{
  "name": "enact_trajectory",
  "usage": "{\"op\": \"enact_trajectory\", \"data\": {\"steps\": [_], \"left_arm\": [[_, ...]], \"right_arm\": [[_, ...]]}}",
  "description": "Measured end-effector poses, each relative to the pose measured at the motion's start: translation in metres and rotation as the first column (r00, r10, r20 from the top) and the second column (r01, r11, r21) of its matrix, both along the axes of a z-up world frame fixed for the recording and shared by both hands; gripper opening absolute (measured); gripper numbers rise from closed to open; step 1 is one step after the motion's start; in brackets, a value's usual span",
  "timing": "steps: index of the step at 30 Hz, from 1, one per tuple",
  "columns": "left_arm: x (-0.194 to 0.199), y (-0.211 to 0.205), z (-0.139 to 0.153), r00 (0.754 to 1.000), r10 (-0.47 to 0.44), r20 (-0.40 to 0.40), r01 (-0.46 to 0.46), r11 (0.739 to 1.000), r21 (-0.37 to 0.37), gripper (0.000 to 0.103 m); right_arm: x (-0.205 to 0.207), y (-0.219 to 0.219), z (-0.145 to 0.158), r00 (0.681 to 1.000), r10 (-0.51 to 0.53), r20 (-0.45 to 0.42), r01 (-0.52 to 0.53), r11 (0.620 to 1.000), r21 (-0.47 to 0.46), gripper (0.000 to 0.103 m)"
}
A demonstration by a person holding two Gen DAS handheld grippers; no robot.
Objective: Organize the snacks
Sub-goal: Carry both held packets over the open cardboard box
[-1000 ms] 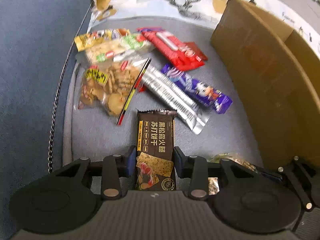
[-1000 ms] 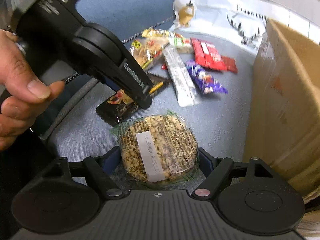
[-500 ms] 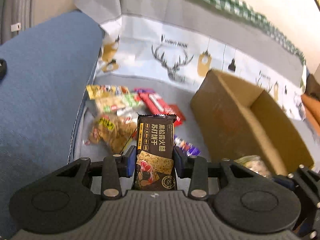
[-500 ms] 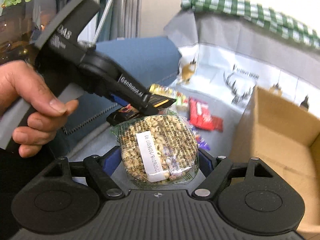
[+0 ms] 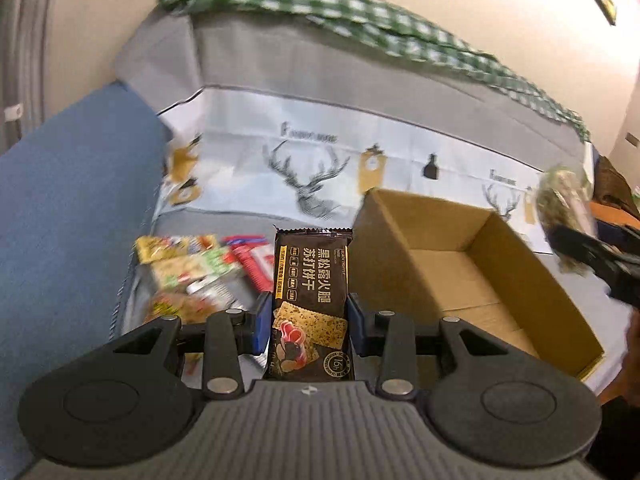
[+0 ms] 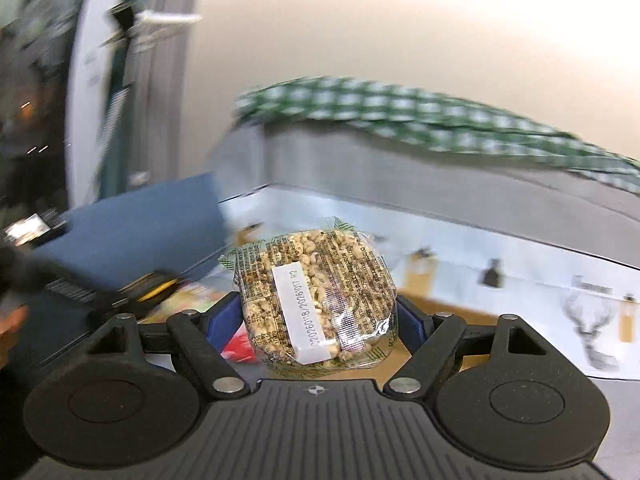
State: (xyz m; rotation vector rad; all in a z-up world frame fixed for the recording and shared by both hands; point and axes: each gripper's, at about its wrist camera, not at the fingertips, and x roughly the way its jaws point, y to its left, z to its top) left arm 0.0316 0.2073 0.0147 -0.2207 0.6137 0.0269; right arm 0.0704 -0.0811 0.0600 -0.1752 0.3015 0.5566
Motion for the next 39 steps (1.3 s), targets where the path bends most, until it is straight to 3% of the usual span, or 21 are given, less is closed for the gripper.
{"op": "enact_trajectory", "data": {"steps": [6, 11, 21, 30, 39], "left_arm": [[0.002, -0.039, 0.011, 0.981, -0.099, 0.164, 0.108, 0.993, -0.045, 0.043], [0.017, -0.077, 0.013, 0.966, -0.156, 0.206, 0.168, 0.985, -0.039, 0.043], [0.074, -0.144, 0.01, 0.958, -0.2, 0.204, 0.217, 0.974, -0.064, 0.043], [0.08, -0.166, -0.004, 0.945, -0.265, 0.192, 0.272, 0.962, -0.012, 0.043], [0.089, -0.172, -0.008, 0.951, -0.254, 0.175, 0.262, 0.965, -0.026, 0.043]], "right_arm": [[0.038, -0.048, -0.027, 0.975, -0.183, -0.122, 0.192, 0.979, 0.067, 0.081], [0.047, -0.064, -0.03, 0.963, -0.23, -0.143, 0.249, 0.96, 0.128, 0.081], [0.05, -0.077, -0.029, 0.951, -0.273, -0.148, 0.289, 0.952, 0.102, 0.081], [0.058, -0.087, -0.034, 0.93, -0.312, -0.196, 0.339, 0.932, 0.124, 0.081], [0.064, -0.082, -0.036, 0.922, -0.315, -0.224, 0.345, 0.932, 0.108, 0.081]]}}
